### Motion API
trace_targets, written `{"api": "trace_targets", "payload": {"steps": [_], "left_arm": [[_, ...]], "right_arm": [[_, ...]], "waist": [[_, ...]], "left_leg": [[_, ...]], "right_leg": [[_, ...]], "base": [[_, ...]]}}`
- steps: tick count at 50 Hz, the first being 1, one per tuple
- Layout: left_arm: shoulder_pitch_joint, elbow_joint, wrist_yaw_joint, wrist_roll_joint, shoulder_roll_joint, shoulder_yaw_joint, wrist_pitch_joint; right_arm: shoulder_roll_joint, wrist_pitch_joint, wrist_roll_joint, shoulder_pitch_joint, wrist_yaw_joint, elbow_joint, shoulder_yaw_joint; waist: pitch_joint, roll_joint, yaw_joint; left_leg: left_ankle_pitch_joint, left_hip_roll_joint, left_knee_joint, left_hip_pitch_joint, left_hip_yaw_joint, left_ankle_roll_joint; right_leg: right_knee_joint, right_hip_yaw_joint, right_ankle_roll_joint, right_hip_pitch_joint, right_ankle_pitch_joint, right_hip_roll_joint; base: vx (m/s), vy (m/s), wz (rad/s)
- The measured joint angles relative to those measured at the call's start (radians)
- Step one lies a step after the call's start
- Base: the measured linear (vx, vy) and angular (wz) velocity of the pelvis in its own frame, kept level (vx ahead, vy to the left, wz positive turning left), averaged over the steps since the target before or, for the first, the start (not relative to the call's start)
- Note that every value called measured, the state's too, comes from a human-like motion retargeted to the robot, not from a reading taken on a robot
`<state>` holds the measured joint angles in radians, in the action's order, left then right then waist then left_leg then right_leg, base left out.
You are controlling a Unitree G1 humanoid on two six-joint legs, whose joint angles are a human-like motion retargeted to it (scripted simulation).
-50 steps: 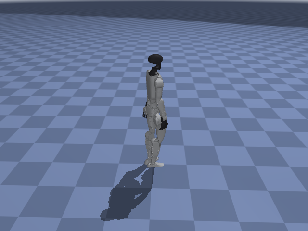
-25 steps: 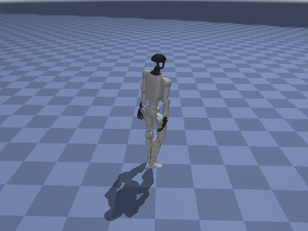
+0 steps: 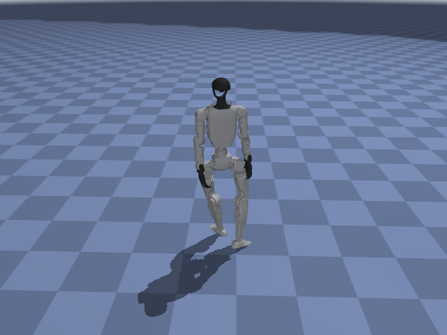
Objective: In place motions
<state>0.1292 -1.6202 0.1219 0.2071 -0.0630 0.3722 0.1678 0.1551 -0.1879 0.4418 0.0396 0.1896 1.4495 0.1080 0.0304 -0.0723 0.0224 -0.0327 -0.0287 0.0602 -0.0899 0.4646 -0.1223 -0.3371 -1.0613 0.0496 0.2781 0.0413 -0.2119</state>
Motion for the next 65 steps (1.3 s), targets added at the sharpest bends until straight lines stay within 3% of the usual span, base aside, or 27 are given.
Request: {"api": "trace_targets", "payload": {"steps": [3,5,11,18,22,23,24,27,28,33,39,45,49,52,55,57,65], "left_arm": [[0.021,-0.013,0.022,0.004,-0.011,0.016,0.015],[0.031,0.002,0.035,0.014,-0.018,0.015,0.018],[0.013,0.070,0.052,0.037,-0.043,-0.013,0.010],[-0.054,0.129,0.052,0.016,-0.040,-0.021,0.000],[-0.083,0.147,0.064,-0.006,-0.024,-0.037,-0.007],[-0.088,0.149,0.070,-0.004,-0.022,-0.041,-0.006],[-0.092,0.150,0.078,0.002,-0.021,-0.043,-0.004],[-0.103,0.153,0.099,0.026,-0.016,-0.057,0.007],[-0.108,0.153,0.098,0.029,-0.008,-0.068,0.012],[-0.119,0.157,0.069,0.018,-0.013,-0.146,-0.011],[-0.149,0.117,0.117,0.111,-0.037,-0.230,0.001],[-0.165,0.087,0.180,0.148,-0.052,-0.247,0.007],[-0.155,0.081,0.164,0.157,-0.060,-0.215,0.012],[-0.138,0.073,0.139,0.153,-0.062,-0.181,0.010],[-0.121,0.053,0.128,0.143,-0.064,-0.150,0.015],[-0.114,0.039,0.125,0.137,-0.068,-0.134,0.020],[-0.089,0.045,0.082,0.106,-0.085,-0.112,0.029]], "right_arm": [[-0.038,0.020,-0.072,-0.013,0.023,-0.036,0.010],[-0.067,0.028,-0.114,-0.023,0.026,-0.054,0.008],[-0.107,0.050,-0.084,-0.029,0.056,-0.105,-0.075],[-0.098,0.061,0.071,-0.026,0.066,-0.122,-0.154],[-0.097,0.055,0.086,-0.025,0.072,-0.108,-0.141],[-0.096,0.055,0.079,-0.022,0.071,-0.101,-0.137],[-0.094,0.054,0.074,-0.020,0.072,-0.091,-0.133],[-0.094,0.039,0.062,-0.020,0.082,-0.065,-0.102],[-0.093,0.029,0.061,-0.019,0.085,-0.062,-0.080],[-0.098,0.054,0.039,-0.018,0.063,-0.071,-0.069],[-0.111,0.048,0.058,-0.036,0.084,-0.084,-0.094],[-0.107,0.046,0.085,-0.051,0.069,-0.096,-0.136],[-0.093,0.034,0.078,-0.054,0.065,-0.075,-0.141],[-0.081,0.021,0.059,-0.058,0.059,-0.043,-0.123],[-0.072,0.006,0.027,-0.061,0.047,-0.003,-0.101],[-0.067,-0.003,0.002,-0.064,0.036,0.025,-0.090],[-0.063,-0.024,-0.040,-0.054,0.042,0.078,-0.063]], "waist": [[0.003,-0.020,0.058],[-0.009,-0.024,0.097],[-0.022,-0.031,0.118],[0.000,0.060,0.026],[-0.025,0.119,0.161],[-0.031,0.143,0.161],[-0.027,0.162,0.143],[-0.011,0.183,0.098],[-0.012,0.187,0.102],[-0.014,0.157,0.171],[-0.016,0.139,0.216],[-0.026,0.123,0.222],[-0.012,0.096,0.206],[0.013,0.069,0.208],[0.043,0.051,0.222],[0.059,0.054,0.247],[0.077,0.036,0.299]], "left_leg": [[0.013,0.010,0.000,-0.003,-0.056,0.005],[0.024,0.013,0.001,-0.003,-0.095,0.003],[0.039,0.054,0.014,-0.012,-0.122,0.024],[0.042,0.010,0.002,-0.009,-0.051,0.034],[0.056,-0.087,-0.003,0.016,-0.188,0.006],[0.054,-0.117,-0.008,0.033,-0.194,-0.004],[0.053,-0.133,-0.014,0.040,-0.177,-0.008],[0.053,-0.144,-0.019,0.032,-0.145,-0.012],[0.057,-0.140,-0.010,0.021,-0.157,-0.006],[0.055,-0.102,-0.012,0.003,-0.113,-0.010],[-0.005,-0.077,-0.031,-0.004,-0.043,-0.029],[-0.092,-0.039,-0.051,0.028,0.137,-0.024],[-0.154,0.002,-0.055,0.053,0.282,0.012],[-0.191,0.031,-0.050,0.060,0.363,0.046],[-0.216,0.047,-0.042,0.063,0.429,0.076],[-0.226,0.039,-0.032,0.066,0.458,0.090],[-0.209,0.097,0.049,0.109,0.518,0.150]], "right_leg": [[-0.215,0.335,0.002,-0.160,-0.020,-0.023],[-0.309,0.541,-0.016,-0.263,-0.017,0.033],[-0.313,0.640,0.028,-0.329,0.010,0.136],[-0.156,0.886,-0.062,-0.399,0.123,0.220],[0.088,0.770,-0.067,-0.392,0.101,0.211],[0.154,0.758,-0.025,-0.380,0.023,0.207],[0.176,0.768,-0.017,-0.367,0.025,0.207],[0.168,0.701,-0.036,-0.352,0.067,0.178],[0.163,0.772,-0.056,-0.366,0.059,0.177],[0.184,0.725,-0.046,-0.379,0.037,0.186],[0.150,0.666,-0.049,-0.425,0.105,0.180],[0.149,0.377,-0.045,-0.387,0.172,0.145],[0.143,0.133,-0.028,-0.327,0.191,0.119],[0.129,0.055,-0.006,-0.309,0.160,0.106],[0.121,0.129,0.001,-0.324,0.083,0.101],[0.139,0.226,-0.074,-0.346,0.051,0.101],[0.206,0.413,-0.032,-0.383,0.015,0.176]], "base": [[-0.12,0.08,1.35],[-0.17,0.07,1.27],[-0.15,0.03,0.71],[-0.08,0.01,-0.04],[0.02,0.00,1.92],[0.10,0.01,0.31],[0.12,0.03,-0.56],[0.09,0.07,-0.40],[0.03,0.07,0.09],[0.03,0.02,-0.03],[0.07,0.03,-1.22],[0.22,0.03,-2.48],[0.47,-0.11,-2.88],[0.42,-0.04,-2.43],[0.49,-0.12,-1.99],[0.42,-0.14,-1.34],[0.39,-0.10,-1.27]]}}
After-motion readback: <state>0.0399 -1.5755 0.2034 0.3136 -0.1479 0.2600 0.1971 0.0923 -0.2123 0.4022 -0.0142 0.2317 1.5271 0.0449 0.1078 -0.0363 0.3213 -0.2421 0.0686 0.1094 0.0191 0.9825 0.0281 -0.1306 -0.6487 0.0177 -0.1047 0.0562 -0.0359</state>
